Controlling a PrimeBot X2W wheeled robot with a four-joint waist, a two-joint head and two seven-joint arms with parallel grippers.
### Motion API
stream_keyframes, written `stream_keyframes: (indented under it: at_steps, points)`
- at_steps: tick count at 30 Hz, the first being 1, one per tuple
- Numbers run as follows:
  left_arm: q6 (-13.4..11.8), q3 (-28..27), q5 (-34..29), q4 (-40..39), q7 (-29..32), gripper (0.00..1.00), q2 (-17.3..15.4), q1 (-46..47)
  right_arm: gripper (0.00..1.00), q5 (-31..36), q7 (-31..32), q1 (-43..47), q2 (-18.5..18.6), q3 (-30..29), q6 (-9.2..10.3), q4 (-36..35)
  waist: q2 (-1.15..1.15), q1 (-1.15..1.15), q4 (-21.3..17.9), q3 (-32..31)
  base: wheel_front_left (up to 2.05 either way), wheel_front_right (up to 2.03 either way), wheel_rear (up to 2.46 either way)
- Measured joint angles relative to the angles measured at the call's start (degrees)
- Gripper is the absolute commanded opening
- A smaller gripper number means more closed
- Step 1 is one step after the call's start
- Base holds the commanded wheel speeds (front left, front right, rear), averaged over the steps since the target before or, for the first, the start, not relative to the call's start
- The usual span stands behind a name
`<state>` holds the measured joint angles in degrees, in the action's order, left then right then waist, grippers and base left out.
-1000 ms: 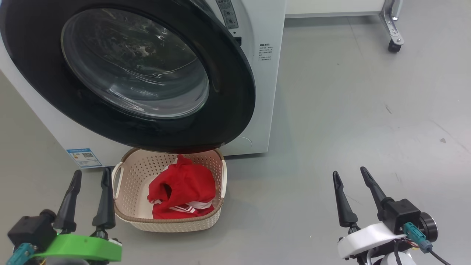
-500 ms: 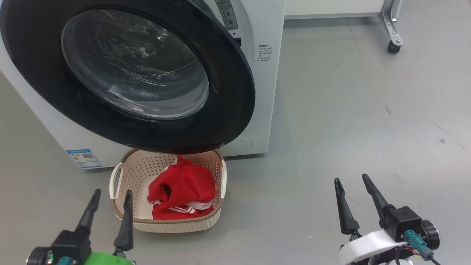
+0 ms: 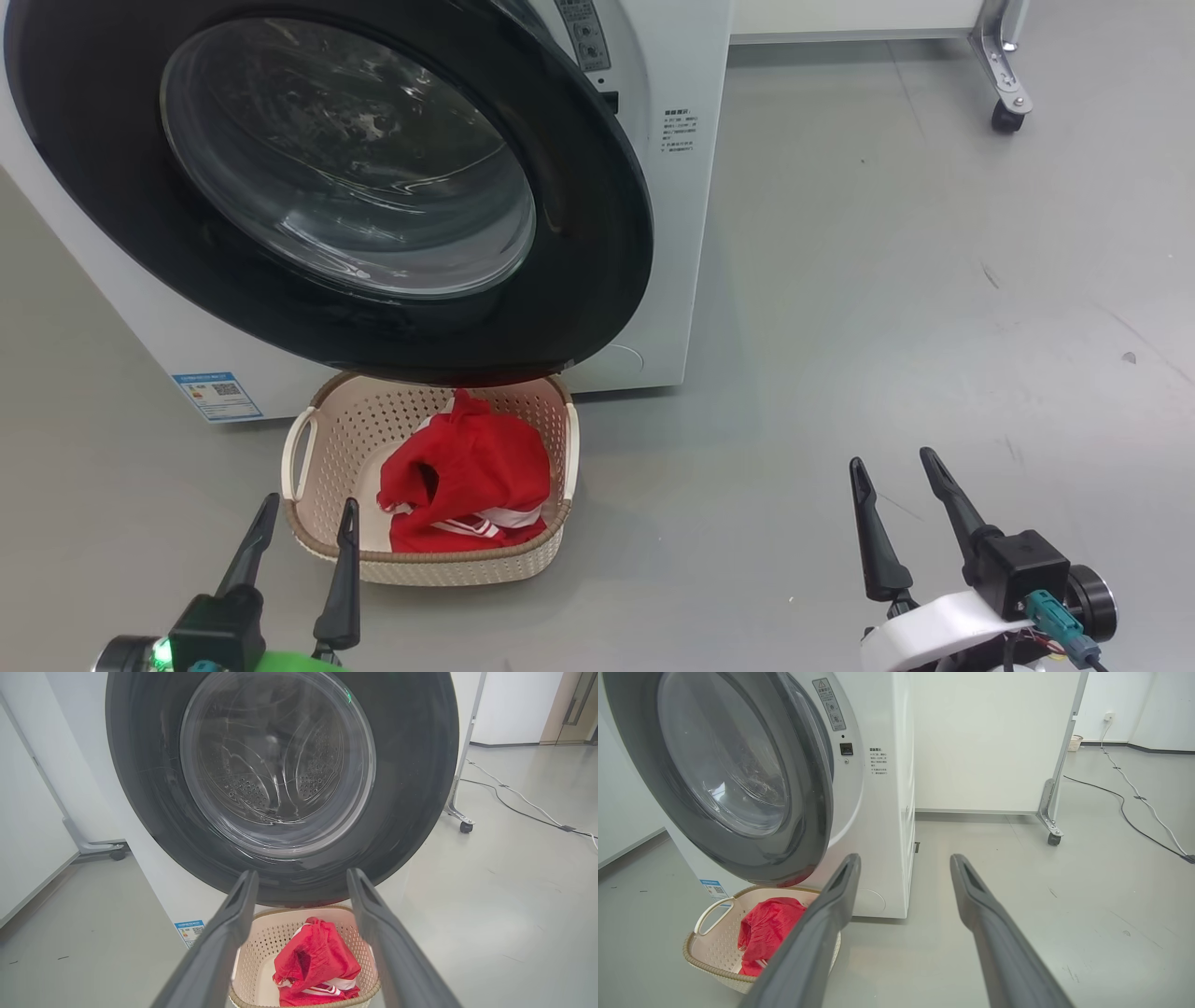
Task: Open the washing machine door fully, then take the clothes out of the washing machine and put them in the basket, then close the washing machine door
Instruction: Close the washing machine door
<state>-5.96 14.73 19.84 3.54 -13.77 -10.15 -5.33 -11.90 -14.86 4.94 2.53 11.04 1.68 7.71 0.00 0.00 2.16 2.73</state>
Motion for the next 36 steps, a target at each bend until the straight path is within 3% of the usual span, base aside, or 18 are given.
stream_keyframes:
  at_steps: [14, 15, 16, 36]
  points:
    - [-0.37, -1.74, -1.31, 0.53, -0.44, 1.0, 1.9, -0.01, 1.0, 0.02, 0.0, 0.03, -0.02, -0.01, 0.08, -0.24, 0.0, 0.0, 0.04, 0.29, 0.0, 0.0, 0.0]
    - [-0.37, -1.79, -1.34, 0.55, -0.44, 1.0, 2.03, -0.01, 0.35, 0.02, 0.0, 0.03, -0.02, -0.02, 0.09, -0.25, 0.0, 0.0, 0.03, 0.32, 0.0, 0.0, 0.0]
    - [-0.37, -1.82, -1.46, 0.57, -0.44, 1.0, 2.09, -0.01, 0.0, 0.02, 0.0, 0.03, -0.02, -0.02, 0.09, -0.27, 0.0, 0.0, 0.03, 0.34, 0.0, 0.0, 0.0]
    - [-0.59, -1.86, -4.9, 0.83, -0.49, 1.0, 3.2, 0.05, 0.0, 0.76, 0.0, 0.06, 0.2, -0.55, -0.09, -0.25, 0.0, 0.0, 1.73, 0.92, 0.0, 0.0, 0.0]
